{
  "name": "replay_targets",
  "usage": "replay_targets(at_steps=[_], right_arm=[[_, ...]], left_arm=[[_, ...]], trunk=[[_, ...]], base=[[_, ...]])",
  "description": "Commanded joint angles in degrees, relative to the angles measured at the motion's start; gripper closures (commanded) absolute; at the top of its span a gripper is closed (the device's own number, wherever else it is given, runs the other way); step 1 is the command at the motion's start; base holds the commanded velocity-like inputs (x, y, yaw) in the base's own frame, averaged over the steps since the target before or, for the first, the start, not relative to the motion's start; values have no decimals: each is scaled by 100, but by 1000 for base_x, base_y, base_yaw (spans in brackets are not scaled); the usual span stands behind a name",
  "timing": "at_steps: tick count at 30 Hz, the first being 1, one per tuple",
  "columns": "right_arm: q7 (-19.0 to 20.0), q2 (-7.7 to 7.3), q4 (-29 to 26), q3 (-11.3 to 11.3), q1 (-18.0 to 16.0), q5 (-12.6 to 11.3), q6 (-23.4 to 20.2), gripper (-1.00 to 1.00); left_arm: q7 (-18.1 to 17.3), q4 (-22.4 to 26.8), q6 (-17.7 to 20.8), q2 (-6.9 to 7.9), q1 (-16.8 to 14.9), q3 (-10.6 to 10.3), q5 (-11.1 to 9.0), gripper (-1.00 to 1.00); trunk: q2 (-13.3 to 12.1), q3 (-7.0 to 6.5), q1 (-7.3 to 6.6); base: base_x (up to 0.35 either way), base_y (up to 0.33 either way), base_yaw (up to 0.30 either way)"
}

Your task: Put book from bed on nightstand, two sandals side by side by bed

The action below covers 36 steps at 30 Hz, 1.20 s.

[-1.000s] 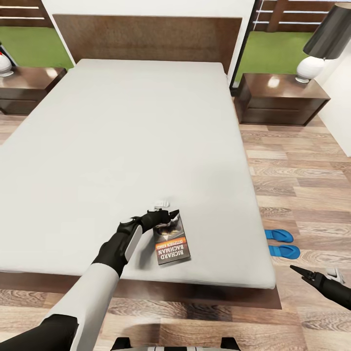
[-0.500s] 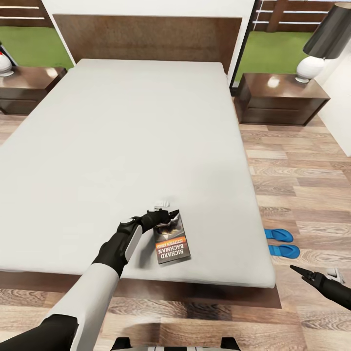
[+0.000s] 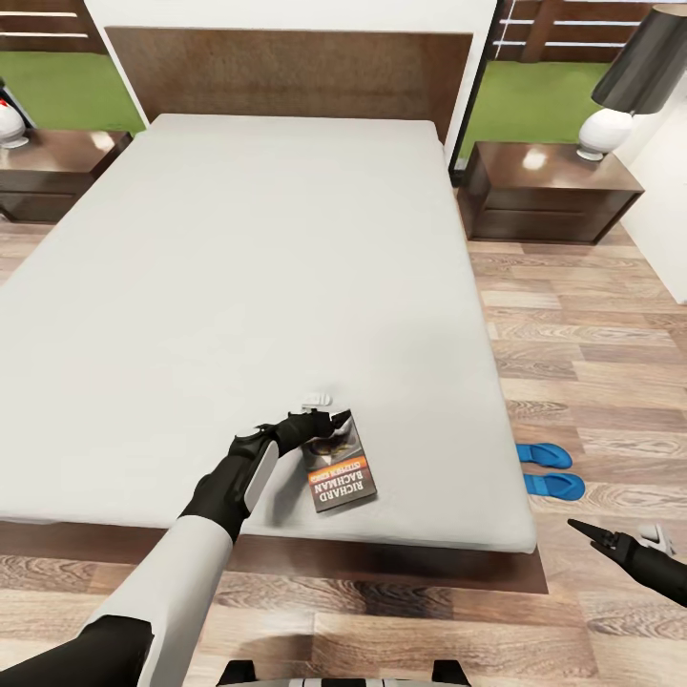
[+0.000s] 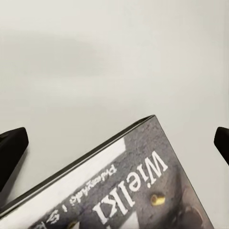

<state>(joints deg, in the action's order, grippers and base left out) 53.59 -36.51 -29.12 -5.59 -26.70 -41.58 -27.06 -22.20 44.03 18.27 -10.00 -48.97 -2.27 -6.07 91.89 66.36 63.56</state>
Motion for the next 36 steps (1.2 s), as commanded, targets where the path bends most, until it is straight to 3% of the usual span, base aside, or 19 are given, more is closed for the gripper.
replay_targets(at_steps=[1, 36], right_arm=[[7, -2, 2, -4, -2, -35, -45, -100], [11, -4, -9, -4, -2, -35, -45, -100]], left_arm=[[14, 0, 80, 0, 1, -2, -26, -100], [14, 0, 80, 0, 1, -2, -24, -100]], trunk=[[1, 4, 0], [1, 4, 0]], base=[[0, 0, 0], [-29, 0, 0]])
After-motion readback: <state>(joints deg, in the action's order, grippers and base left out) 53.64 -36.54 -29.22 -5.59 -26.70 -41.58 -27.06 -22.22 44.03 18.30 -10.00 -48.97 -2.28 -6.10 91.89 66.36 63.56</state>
